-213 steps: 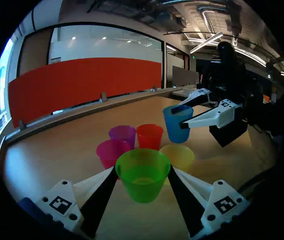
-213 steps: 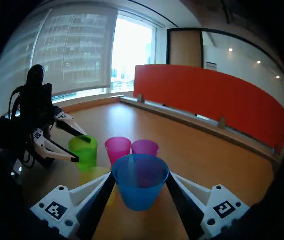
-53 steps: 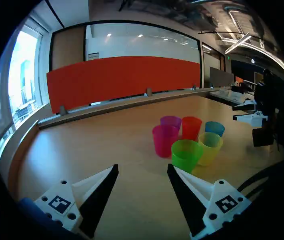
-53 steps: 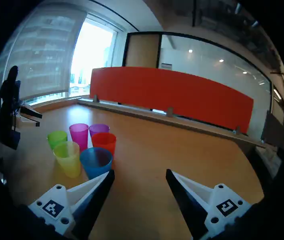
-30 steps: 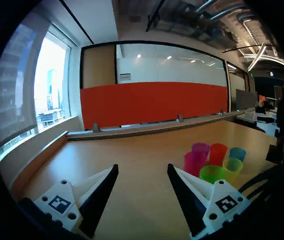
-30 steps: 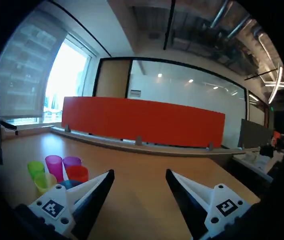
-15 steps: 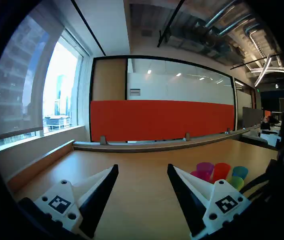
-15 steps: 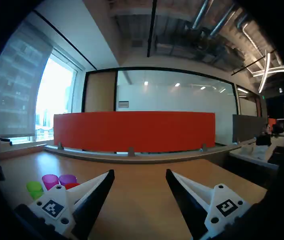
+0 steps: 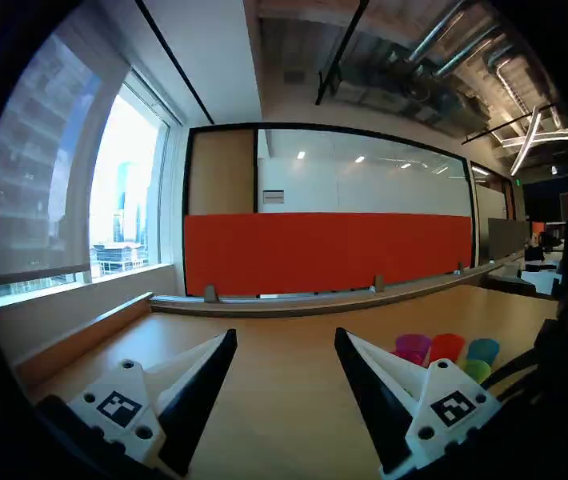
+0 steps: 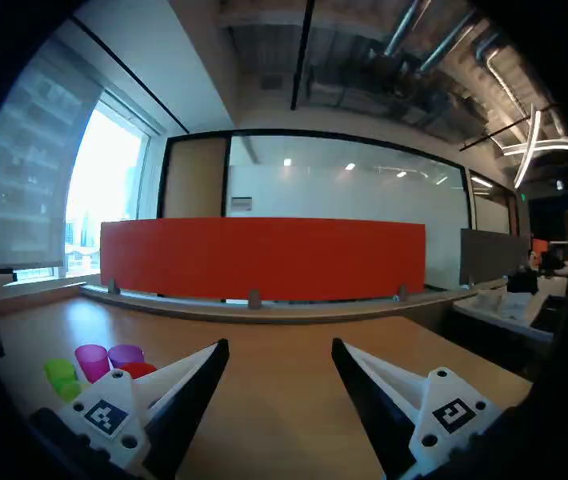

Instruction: Pour water

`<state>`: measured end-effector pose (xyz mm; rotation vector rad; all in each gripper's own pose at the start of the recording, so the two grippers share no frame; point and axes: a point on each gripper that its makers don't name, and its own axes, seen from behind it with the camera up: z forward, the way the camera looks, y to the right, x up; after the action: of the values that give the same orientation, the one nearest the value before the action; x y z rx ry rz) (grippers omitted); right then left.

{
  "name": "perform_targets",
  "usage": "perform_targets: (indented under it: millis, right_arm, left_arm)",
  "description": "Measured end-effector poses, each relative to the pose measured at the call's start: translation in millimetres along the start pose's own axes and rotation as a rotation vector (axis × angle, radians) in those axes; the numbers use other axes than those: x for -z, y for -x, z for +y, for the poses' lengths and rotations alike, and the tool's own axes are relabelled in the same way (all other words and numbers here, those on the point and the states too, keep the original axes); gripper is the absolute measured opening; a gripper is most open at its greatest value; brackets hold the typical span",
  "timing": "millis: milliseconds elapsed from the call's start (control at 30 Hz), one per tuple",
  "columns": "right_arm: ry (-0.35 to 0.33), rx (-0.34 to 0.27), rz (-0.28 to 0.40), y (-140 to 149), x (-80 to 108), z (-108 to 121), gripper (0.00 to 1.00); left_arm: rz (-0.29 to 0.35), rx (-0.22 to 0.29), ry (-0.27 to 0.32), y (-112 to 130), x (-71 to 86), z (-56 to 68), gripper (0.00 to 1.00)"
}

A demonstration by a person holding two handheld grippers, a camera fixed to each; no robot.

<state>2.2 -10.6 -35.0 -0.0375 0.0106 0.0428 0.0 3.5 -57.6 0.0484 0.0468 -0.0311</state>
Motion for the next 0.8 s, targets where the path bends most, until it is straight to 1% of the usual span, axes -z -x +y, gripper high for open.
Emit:
perform_targets:
  millis: [167, 367, 567, 667, 800]
  right_arm:
    - [0.025, 0.003, -0.005, -1, -2.1, 7, 1.00]
    - [0.044, 0.021, -0.036, 6, -3.6, 10, 1.00]
    - [0.063, 0.028, -0.055, 3, -5.6, 12, 1.00]
    - [0.075, 0.016, -0.056, -3, -7.0, 12, 1.00]
    - [0.079, 0.014, -0.047, -11, -7.5, 8, 1.00]
  left_arm:
    - [0.030, -0.010, -0.014, -8, -0.4, 2.0, 0.90]
    - [0.057, -0.035, -0.038, -15, -0.8, 2.6, 0.90]
    - [0.069, -0.063, -0.093, -15, -2.2, -4.1, 0.90]
    - [0.068, -0.054, -0.113, -9, -3.1, -6.6, 0.90]
    - [0.063, -0.022, -0.127, -1, -6.2, -8.4, 0.90]
